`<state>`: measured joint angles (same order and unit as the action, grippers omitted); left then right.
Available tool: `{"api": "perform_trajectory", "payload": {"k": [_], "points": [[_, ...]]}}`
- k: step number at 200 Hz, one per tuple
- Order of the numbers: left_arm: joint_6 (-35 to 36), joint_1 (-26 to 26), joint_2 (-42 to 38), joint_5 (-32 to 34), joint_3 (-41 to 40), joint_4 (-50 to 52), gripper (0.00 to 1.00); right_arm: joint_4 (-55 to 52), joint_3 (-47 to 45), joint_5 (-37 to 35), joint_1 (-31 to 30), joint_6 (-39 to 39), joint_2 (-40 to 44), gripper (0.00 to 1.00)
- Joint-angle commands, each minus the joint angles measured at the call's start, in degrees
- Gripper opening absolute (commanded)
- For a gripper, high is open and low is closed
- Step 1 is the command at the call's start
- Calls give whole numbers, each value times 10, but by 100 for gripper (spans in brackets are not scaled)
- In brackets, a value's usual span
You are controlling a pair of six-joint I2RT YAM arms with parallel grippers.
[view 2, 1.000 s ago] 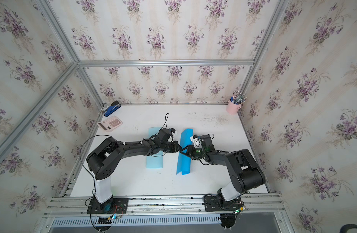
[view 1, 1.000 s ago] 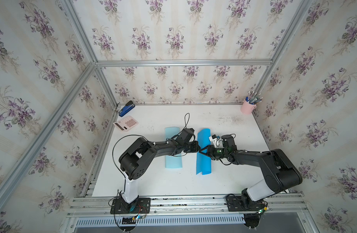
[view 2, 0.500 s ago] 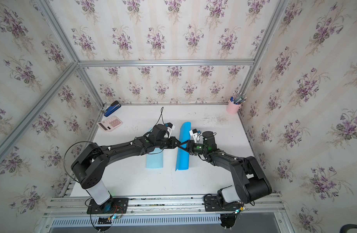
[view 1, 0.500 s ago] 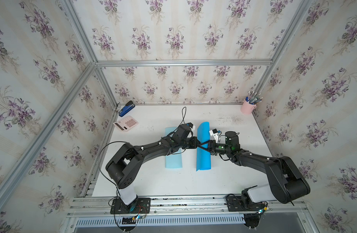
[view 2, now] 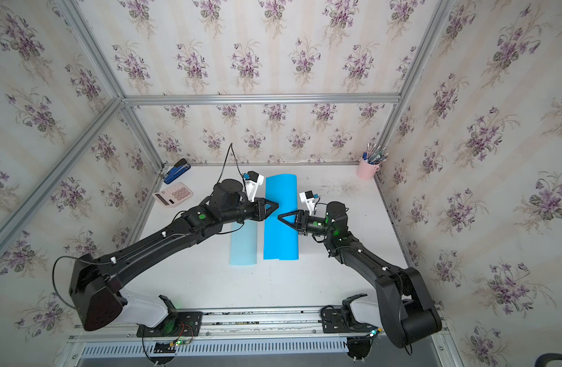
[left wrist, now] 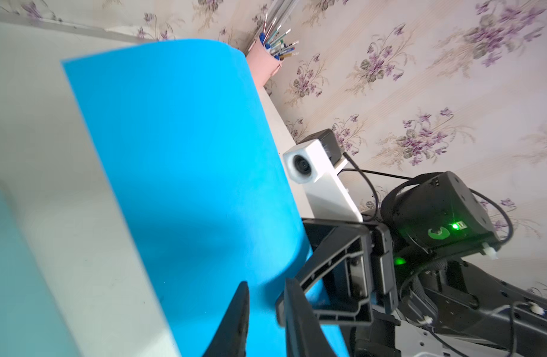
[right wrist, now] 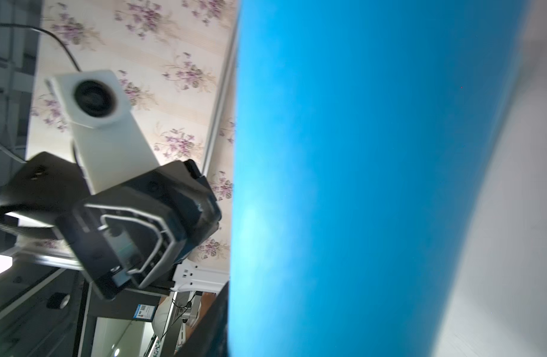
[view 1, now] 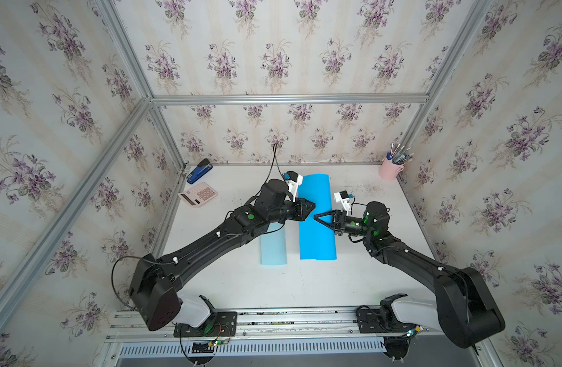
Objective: Fold the rectangular paper in half along the long edge
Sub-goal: Pick up the paper from the center of the board, then fold the paper.
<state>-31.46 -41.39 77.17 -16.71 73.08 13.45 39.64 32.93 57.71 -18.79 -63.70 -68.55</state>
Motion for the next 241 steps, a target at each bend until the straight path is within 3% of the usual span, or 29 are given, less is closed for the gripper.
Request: {"api": "perform_trajectory", "payload": {"k": [1,29,55,102,140,202,241], "points": [[22,26,-58,23,22,52,28,31,32,13,0,-54,34,47],[3,100,-144,-3,10,80,34,10,87,13,0,-80,70,48],[5,123,-188,-8,10,107,35,1,126,9,0,-100,86,49],[-73,119,-178,-135,-46,-2,33,159,127,-11,0,-238,84,49],[-80,104,-163,-176,-71,-68,34,256,123,-29,-1,-320,76,48],[-134,102,-138,-238,-74,-164,38,241,137,-32,-4,-328,99,48],[-154,68,-113,-251,-51,-196,38,199,132,-37,-5,-297,106,48]]}}
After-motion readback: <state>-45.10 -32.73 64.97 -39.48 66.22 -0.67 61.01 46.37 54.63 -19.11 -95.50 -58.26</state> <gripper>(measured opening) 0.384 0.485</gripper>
